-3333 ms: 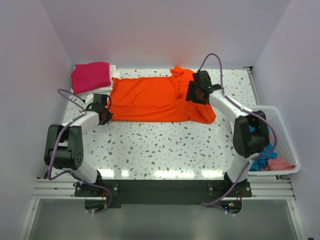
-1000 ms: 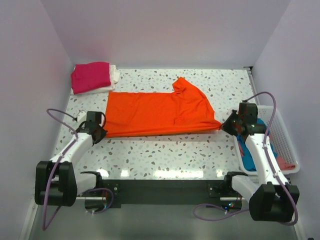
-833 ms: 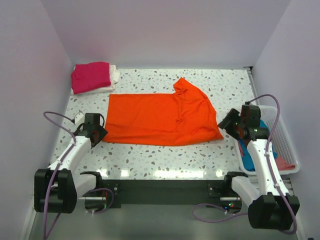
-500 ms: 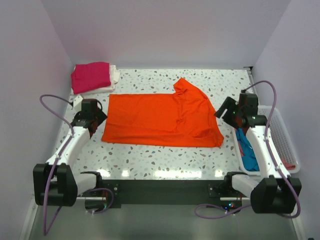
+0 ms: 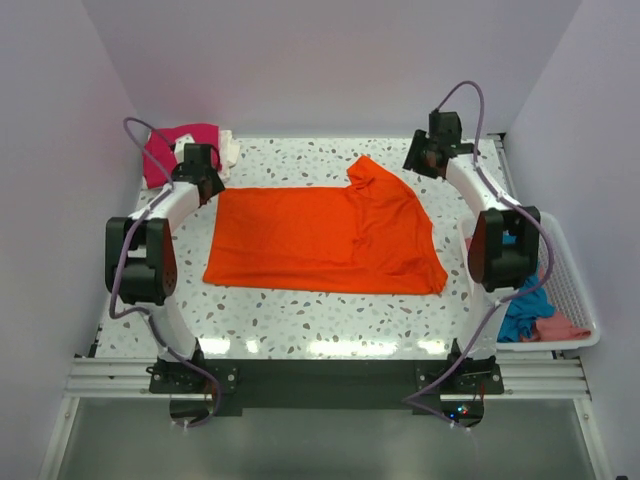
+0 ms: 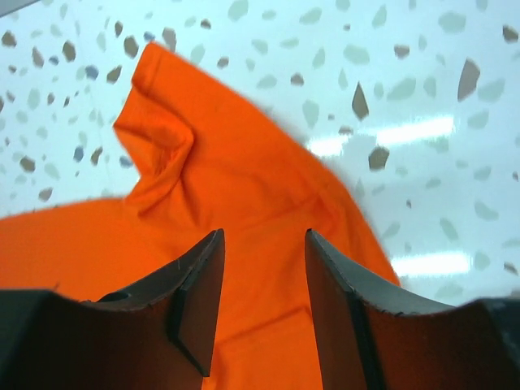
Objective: Fold and stack the t-shirts
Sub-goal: Fold the tshirt
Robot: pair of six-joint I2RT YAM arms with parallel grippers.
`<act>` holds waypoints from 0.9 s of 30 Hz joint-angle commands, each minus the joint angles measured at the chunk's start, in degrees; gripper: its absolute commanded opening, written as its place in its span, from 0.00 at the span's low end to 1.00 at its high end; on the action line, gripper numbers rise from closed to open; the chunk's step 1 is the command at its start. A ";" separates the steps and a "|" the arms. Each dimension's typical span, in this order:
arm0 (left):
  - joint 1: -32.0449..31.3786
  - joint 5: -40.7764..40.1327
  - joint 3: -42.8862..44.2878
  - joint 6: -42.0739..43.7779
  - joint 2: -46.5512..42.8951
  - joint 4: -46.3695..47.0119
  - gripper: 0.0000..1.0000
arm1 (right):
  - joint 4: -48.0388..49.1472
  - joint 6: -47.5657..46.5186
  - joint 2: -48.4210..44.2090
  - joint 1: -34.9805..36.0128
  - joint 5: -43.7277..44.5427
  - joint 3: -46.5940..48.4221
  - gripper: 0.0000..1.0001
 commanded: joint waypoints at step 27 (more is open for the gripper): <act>-0.42 6.14 18.43 8.03 21.56 2.01 0.47 | -4.87 -7.07 24.10 -0.24 5.69 20.51 0.48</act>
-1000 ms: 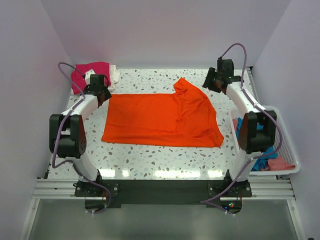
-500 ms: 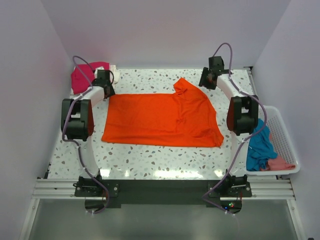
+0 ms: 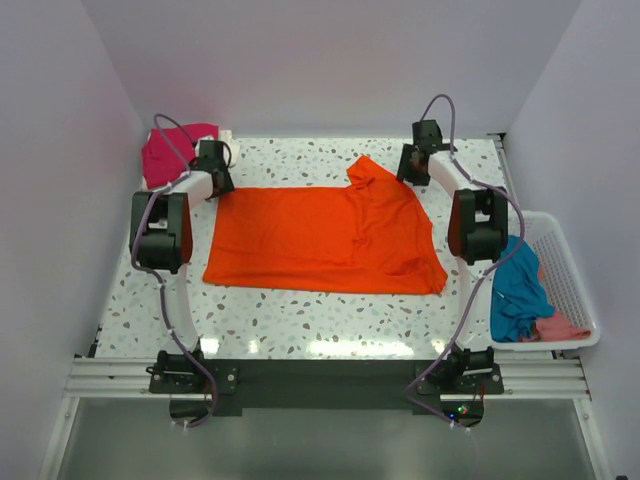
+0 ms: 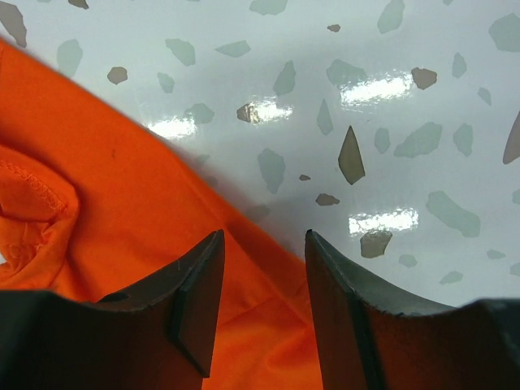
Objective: Fold and stack the t-shirts
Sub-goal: Fold the tshirt
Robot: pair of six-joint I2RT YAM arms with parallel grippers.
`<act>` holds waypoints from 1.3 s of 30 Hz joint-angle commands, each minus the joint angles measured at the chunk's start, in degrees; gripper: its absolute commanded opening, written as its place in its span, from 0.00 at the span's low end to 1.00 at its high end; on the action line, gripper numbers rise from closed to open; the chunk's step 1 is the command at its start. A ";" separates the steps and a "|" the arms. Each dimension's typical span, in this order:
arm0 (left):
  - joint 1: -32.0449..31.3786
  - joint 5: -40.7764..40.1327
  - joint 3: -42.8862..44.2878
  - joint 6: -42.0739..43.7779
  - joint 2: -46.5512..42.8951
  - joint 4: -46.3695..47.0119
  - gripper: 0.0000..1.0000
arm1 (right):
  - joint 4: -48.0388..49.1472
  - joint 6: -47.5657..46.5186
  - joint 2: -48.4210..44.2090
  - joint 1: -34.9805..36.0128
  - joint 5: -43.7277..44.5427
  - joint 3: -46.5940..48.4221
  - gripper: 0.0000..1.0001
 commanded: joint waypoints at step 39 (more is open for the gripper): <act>1.05 8.04 1.92 5.21 -0.39 10.59 0.41 | -0.61 -2.68 1.94 -0.20 1.51 3.62 0.00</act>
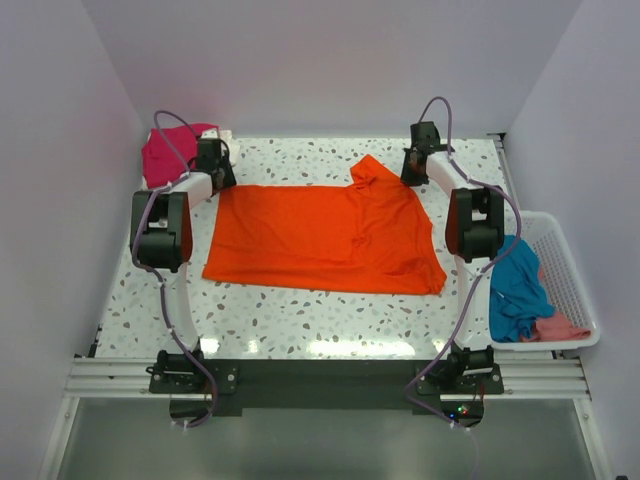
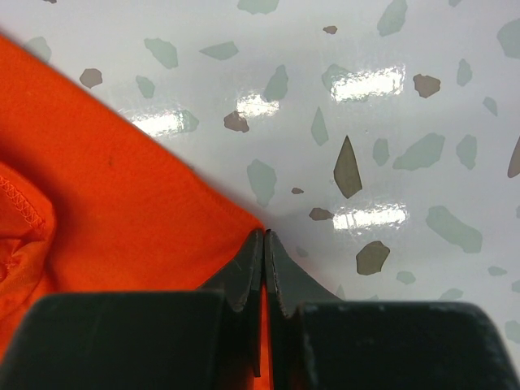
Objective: Fold and stack the t-shirts
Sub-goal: Fold the tshirt
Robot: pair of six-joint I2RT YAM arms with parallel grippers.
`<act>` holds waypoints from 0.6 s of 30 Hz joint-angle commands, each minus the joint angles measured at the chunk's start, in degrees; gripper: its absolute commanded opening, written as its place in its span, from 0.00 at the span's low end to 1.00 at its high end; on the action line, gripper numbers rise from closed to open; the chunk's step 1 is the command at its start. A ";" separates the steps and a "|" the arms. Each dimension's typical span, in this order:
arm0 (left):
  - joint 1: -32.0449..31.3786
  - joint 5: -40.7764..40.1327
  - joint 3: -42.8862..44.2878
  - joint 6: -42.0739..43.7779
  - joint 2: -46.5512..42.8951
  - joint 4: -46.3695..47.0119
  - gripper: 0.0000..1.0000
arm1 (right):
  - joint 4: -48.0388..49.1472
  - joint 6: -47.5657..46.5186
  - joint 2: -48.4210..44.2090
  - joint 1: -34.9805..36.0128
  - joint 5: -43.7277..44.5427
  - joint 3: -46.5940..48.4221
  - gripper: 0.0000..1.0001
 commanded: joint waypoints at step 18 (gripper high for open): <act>0.53 -2.05 3.04 2.08 0.69 -1.57 0.25 | 0.44 -0.52 -2.52 -0.81 -0.83 0.67 0.00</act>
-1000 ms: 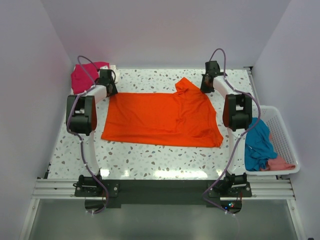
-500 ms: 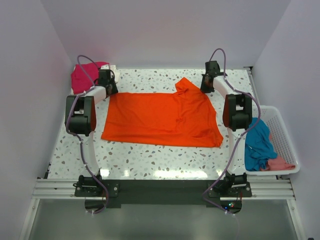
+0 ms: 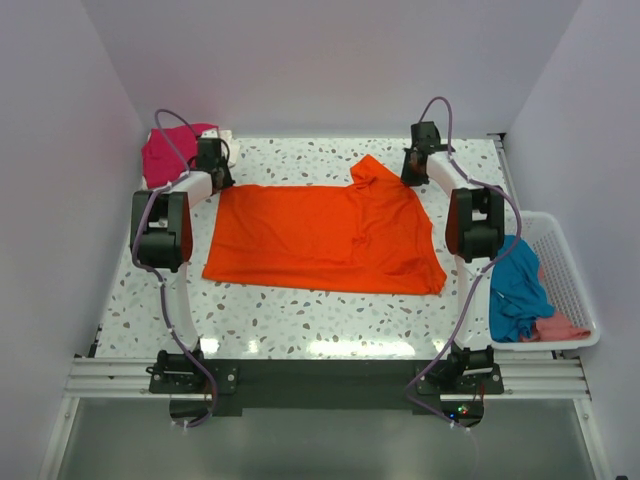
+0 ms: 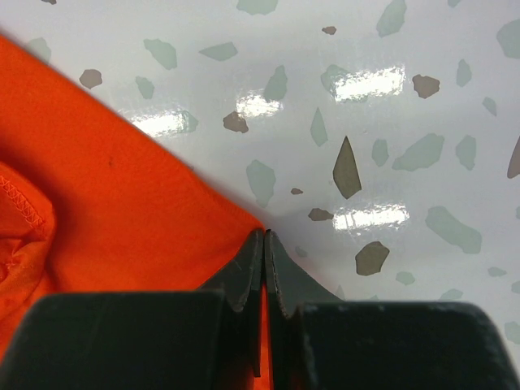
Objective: Fold and stack the t-shirts
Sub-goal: Fold the tshirt
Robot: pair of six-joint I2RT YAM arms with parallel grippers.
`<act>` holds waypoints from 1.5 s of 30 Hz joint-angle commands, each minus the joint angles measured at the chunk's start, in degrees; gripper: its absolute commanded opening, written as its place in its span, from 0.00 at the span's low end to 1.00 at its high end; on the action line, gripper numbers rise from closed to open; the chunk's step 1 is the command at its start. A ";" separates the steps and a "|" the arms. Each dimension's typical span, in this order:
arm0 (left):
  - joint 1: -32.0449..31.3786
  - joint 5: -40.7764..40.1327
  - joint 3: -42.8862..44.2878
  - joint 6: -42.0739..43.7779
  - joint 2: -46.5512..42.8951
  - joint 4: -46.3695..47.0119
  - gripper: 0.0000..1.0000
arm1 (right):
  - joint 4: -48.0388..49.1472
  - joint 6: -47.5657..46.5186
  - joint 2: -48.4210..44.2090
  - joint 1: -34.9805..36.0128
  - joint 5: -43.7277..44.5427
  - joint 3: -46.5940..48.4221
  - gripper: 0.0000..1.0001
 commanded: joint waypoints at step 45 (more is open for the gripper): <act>1.50 0.14 -6.57 -1.91 -11.21 9.54 0.00 | 10.55 4.27 -17.55 -3.63 -6.24 -12.60 0.00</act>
